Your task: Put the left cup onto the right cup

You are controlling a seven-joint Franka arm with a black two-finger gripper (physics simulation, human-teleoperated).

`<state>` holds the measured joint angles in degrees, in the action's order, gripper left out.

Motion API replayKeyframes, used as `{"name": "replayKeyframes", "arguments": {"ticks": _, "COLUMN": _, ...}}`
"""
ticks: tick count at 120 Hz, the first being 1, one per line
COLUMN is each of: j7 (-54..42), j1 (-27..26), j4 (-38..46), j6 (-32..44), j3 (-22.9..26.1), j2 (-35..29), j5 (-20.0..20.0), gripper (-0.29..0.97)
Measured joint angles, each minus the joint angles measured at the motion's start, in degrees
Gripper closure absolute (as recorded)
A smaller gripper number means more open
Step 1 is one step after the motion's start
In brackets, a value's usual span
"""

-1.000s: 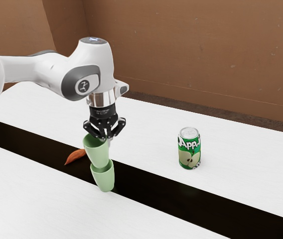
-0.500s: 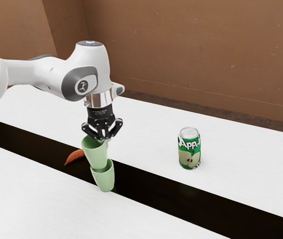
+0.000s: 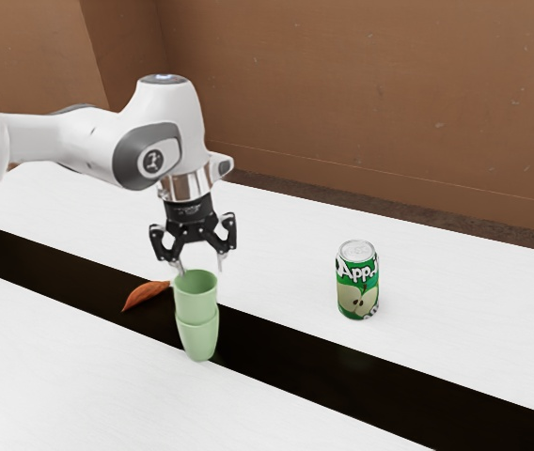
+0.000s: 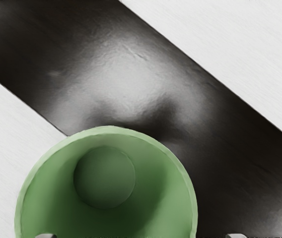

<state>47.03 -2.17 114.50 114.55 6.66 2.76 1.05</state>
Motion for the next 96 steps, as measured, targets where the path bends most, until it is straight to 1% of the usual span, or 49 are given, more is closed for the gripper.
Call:
{"name": "replayKeyframes", "arguments": {"ticks": 10, "j7": 0.0, "j1": 0.0, "j4": 0.1, "j6": -0.4, "j3": 0.0, "j2": -2.0, "j5": -0.2, "gripper": 0.17}}
{"name": "replayKeyframes", "arguments": {"ticks": 21, "j7": -0.1, "j1": -0.1, "j4": -1.0, "j6": -2.3, "j3": -0.2, "j2": -4.0, "j5": -0.5, "gripper": 0.11}}
{"name": "replayKeyframes", "arguments": {"ticks": 28, "j7": -0.2, "j1": -0.3, "j4": -4.6, "j6": -4.4, "j3": -0.3, "j2": -4.3, "j5": -0.6, "gripper": 0.08}}
{"name": "replayKeyframes", "arguments": {"ticks": 35, "j7": -0.2, "j1": -0.4, "j4": -9.9, "j6": -7.9, "j3": -0.4, "j2": -4.2, "j5": -0.8, "gripper": 0.06}}
{"name": "replayKeyframes", "arguments": {"ticks": 43, "j7": -0.7, "j1": -0.5, "j4": -14.1, "j6": -11.3, "j3": -0.4, "j2": -4.1, "j5": -1.4, "gripper": 0.05}}
{"name": "replayKeyframes", "arguments": {"ticks": 57, "j7": -3.2, "j1": -1.8, "j4": -20.6, "j6": -15.9, "j3": -1.4, "j2": -2.5, "j5": -4.3, "gripper": 0.03}}
{"name": "replayKeyframes", "arguments": {"ticks": 71, "j7": -7.8, "j1": -3.2, "j4": -25.1, "j6": -18.5, "j3": -2.8, "j2": -0.6, "j5": -7.1, "gripper": 0.02}}
{"name": "replayKeyframes", "arguments": {"ticks": 76, "j7": -9.8, "j1": -3.1, "j4": -26.0, "j6": -19.0, "j3": -2.9, "j2": -0.2, "j5": -8.4, "gripper": 0.01}}
{"name": "replayKeyframes", "arguments": {"ticks": 82, "j7": -12.3, "j1": -3.7, "j4": -26.5, "j6": -19.5, "j3": -4.2, "j2": -0.1, "j5": -9.4, "gripper": 0.01}}
{"name": "replayKeyframes", "arguments": {"ticks": 96, "j7": -17.4, "j1": -3.5, "j4": -26.1, "j6": -19.5, "j3": -6.2, "j2": -0.8, "j5": -10.6, "gripper": 0.01}}
